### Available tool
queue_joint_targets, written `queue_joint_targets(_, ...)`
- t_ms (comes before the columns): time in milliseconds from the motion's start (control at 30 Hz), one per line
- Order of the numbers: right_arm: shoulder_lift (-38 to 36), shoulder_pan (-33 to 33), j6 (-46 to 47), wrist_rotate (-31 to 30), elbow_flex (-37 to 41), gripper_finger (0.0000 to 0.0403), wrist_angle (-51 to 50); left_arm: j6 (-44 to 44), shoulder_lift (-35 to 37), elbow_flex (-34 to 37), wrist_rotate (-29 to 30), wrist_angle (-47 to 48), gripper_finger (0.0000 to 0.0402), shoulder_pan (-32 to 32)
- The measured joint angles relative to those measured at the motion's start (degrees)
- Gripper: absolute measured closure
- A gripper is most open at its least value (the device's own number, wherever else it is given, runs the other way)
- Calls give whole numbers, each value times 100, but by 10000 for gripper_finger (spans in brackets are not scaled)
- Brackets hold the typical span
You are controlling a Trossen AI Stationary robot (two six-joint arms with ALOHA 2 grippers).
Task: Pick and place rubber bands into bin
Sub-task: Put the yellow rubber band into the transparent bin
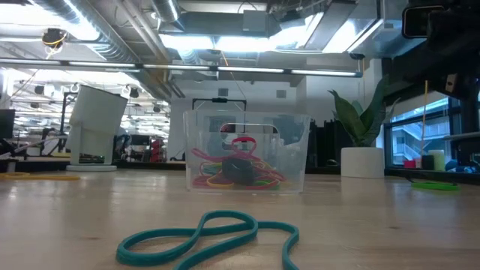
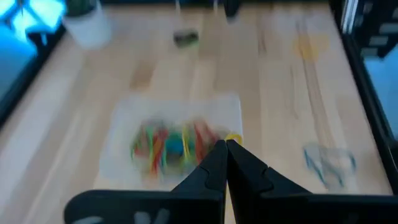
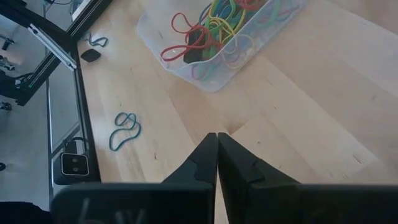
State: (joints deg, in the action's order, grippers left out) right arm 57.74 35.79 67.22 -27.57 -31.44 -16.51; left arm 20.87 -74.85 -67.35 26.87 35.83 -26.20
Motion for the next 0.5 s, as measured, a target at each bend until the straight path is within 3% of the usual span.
queue_joint_targets(167, 0, 0, 0, 2, 0, 386, 37, -1050, -169, -9, -528, -1196, 400, 750)
queue_joint_targets(500, 172, 0, -20, 4, 0, 386, 52, -803, -1125, -9, -1349, -1684, 400, 1374)
